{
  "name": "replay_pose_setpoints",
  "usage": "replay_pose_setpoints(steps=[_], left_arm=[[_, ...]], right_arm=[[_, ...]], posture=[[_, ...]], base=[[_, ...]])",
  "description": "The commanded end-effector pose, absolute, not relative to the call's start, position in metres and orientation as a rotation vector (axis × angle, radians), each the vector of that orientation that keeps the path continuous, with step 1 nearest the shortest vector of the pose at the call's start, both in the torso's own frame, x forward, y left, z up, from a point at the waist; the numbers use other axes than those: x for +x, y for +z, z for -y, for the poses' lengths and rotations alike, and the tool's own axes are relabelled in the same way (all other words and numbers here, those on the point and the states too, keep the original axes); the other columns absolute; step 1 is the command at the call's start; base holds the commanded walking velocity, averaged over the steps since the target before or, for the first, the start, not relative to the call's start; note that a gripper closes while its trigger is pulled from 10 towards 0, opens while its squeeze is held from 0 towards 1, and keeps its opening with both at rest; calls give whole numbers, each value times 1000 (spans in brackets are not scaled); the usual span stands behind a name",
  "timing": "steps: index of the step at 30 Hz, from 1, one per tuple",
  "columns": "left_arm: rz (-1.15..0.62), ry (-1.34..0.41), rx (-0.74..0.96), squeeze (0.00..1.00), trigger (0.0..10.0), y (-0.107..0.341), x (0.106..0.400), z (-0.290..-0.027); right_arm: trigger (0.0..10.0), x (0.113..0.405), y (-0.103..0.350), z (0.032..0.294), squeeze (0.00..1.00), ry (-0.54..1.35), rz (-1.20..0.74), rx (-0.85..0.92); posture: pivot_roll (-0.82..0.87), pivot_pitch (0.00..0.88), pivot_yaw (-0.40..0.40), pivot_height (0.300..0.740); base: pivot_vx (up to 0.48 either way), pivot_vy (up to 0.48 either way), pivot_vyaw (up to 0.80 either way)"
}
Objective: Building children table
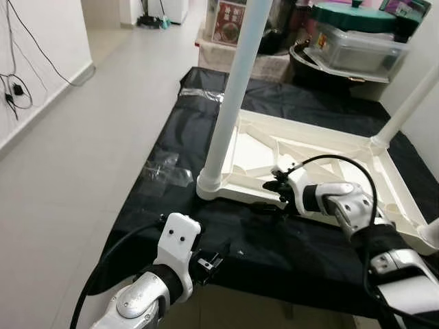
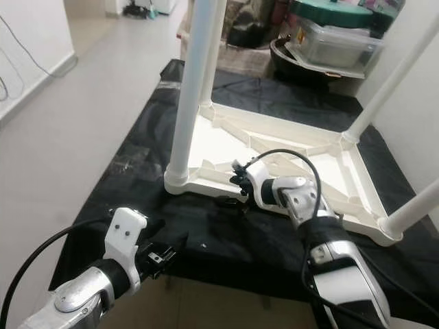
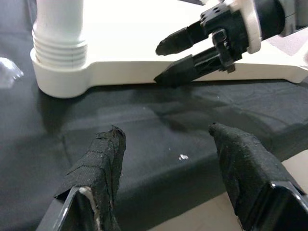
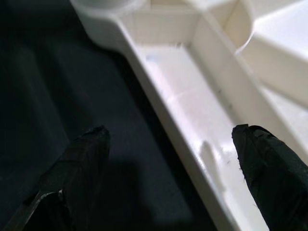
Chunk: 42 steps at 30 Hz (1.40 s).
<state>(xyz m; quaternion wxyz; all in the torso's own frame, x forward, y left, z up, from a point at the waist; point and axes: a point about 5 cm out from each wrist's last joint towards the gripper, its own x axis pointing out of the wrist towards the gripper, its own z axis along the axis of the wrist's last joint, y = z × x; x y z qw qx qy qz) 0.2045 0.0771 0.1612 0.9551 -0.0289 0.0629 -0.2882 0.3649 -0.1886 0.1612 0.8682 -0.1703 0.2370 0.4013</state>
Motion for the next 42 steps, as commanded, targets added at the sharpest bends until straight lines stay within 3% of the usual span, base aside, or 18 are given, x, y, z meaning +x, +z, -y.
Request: replay_pose_setpoints(steps=[1, 7, 8, 19, 28, 42], left_arm=[[-141, -593, -78, 0, 10000, 161, 201, -74], [-152, -581, -86, 0, 10000, 163, 196, -74], [-154, -578, -88, 0, 10000, 164, 195, -74], [-161, -564, -93, 0, 10000, 165, 195, -74], [-161, -561, -87, 0, 10000, 166, 198, -74], [-162, -561, -79, 0, 10000, 165, 203, -75]], right_arm=[[10000, 365, 157, 190, 0, 843, -521, -392], [10000, 367, 153, 188, 0, 859, -553, -464], [0, 367, 151, 187, 0, 867, -559, -472], [0, 366, 150, 184, 0, 942, -572, -524], [0, 350, 147, 197, 0, 1110, -645, -568], [0, 316, 139, 238, 0, 1308, -810, -740]], posture=[[158, 197, -183, 740], [154, 230, -192, 740], [152, 241, -193, 740], [144, 246, -193, 740], [142, 238, -188, 740], [143, 215, -179, 740]], base=[[0, 0, 0], [0, 0, 0], [0, 0, 0], [0, 0, 0], [0, 0, 0], [0, 0, 0]])
